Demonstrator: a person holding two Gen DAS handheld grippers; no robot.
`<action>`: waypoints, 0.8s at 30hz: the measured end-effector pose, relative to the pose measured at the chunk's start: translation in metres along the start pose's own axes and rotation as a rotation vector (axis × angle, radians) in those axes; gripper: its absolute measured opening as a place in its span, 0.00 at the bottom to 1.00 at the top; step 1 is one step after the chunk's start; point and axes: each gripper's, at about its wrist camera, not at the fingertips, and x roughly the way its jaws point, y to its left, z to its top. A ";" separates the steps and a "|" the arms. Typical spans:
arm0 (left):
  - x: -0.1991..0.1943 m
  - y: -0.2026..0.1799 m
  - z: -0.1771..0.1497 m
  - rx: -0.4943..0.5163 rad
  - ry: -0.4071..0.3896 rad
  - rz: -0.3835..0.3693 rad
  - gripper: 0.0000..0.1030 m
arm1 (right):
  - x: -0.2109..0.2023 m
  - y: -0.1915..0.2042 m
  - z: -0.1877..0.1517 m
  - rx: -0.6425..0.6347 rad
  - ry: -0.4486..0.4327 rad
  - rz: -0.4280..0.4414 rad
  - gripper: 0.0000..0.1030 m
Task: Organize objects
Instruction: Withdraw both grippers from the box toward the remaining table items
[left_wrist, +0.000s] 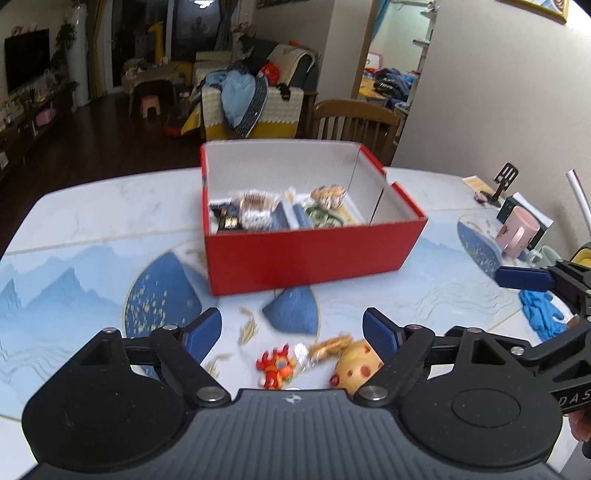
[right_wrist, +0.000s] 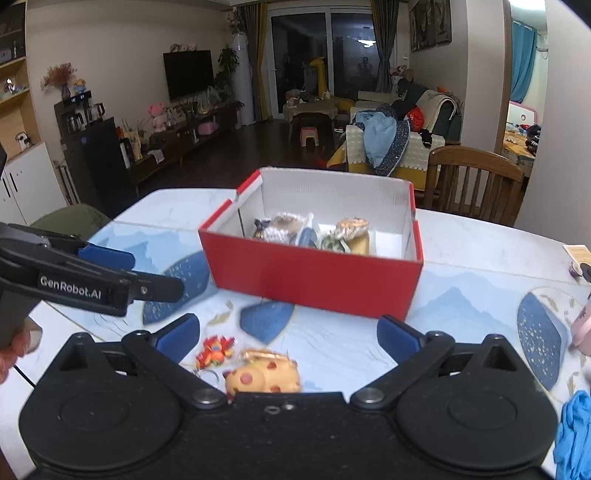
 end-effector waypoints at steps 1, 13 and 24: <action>0.002 0.002 -0.004 -0.004 0.005 0.003 0.84 | 0.000 0.001 -0.004 -0.003 0.001 -0.005 0.99; 0.036 0.013 -0.045 -0.029 0.084 0.039 1.00 | 0.018 0.006 -0.051 -0.013 0.105 0.009 0.99; 0.074 0.020 -0.064 -0.047 0.135 0.076 1.00 | 0.043 0.018 -0.080 -0.048 0.191 0.036 0.96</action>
